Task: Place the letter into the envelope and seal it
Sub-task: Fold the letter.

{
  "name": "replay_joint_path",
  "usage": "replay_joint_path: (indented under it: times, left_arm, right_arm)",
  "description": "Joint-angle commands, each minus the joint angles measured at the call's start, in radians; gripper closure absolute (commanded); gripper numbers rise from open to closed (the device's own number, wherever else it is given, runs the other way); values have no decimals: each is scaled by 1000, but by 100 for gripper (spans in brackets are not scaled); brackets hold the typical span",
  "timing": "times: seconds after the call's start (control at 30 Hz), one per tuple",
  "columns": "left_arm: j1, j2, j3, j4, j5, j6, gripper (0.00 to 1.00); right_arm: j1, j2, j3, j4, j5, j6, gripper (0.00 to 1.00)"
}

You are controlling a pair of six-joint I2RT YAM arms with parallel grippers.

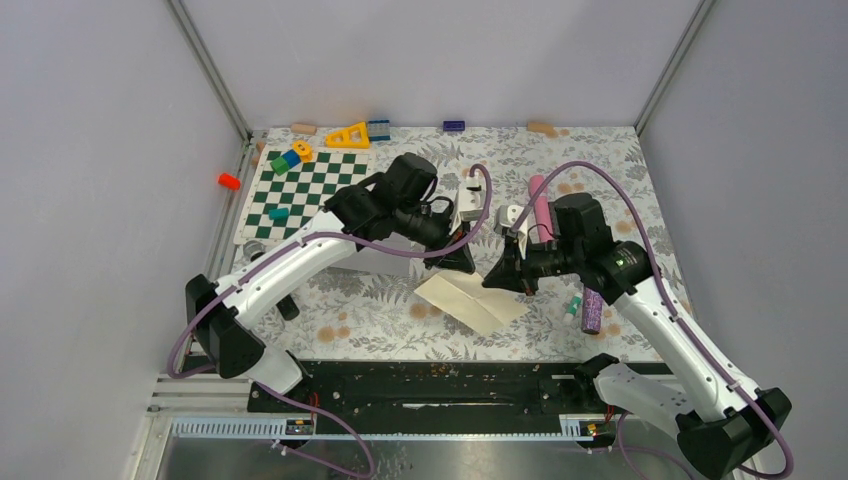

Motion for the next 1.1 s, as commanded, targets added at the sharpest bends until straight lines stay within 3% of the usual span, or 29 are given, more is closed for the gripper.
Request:
replay_joint_path:
  times: [0.0,0.03,0.1,0.13,0.2,0.27,0.33,0.4,0.5,0.53,0.6,0.7,0.73,0.77,0.8,0.87,0.9,0.93,0.97,1.0,1.07]
  left_arm:
    - [16,-58,36,21,4,-1,100]
    - [17,-58,36,21,4,-1,100]
    - [18,-60,36,21,3,0,100]
    - [19,-62,36,21,5,0,100]
    - [21,-64,35,21,4,2,100]
    - [24,-67,36,21,3,1,100]
    - [26,-72,37,21,4,1,100]
    - [27,-75,37,21,3,2,100]
    - [29,-82,35,21,4,4,100]
    - [30,-85,35,21,3,4,100]
    - [33,-88,34,21,4,4,100]
    - [38,-92,35,21,6,4,100]
    - [38,-92,36,21,6,4,100]
    - [40,-93,35,21,7,4,100]
    - [40,-95,36,21,8,4,100]
    - [41,-98,35,21,6,4,100]
    - [42,-99,36,20,6,5,100]
    - [43,-101,34,21,5,5,100]
    - [44,-101,35,21,5,5,100]
    - [45,-102,34,21,6,5,100]
    - [48,-106,34,21,5,5,100]
  right_arm:
    - [9,-27,-16,-49,-8,-26,100]
    - [9,-29,-18,-51,-10,-28,98]
    - [9,-31,-18,-53,-10,-25,74]
    - [9,-30,-15,-59,-10,-26,75]
    - [9,-27,-11,-73,-9,-32,99]
    - [9,-29,-13,-85,-12,-45,100]
    - [9,-30,-15,-87,-9,-42,90]
    - [9,-31,-14,-92,-5,-44,94]
    - [9,-38,-14,-93,0,-38,69]
    - [9,-41,-13,-96,1,-42,74]
    - [9,-45,-12,-113,-1,-57,98]
    - [9,-53,-21,-114,8,-58,91]
    - [9,-55,-22,-119,8,-60,99]
    - [9,-57,-23,-127,9,-68,100]
    - [9,-59,-23,-130,12,-70,97]
    - [9,-67,-22,-132,25,-60,64]
    - [9,-70,-21,-134,31,-62,61]
    - [9,-73,-19,-146,32,-74,71]
    - [9,-76,-19,-155,34,-80,92]
    - [9,-80,-22,-161,37,-82,100]
    - [9,-88,-27,-178,35,-99,99]
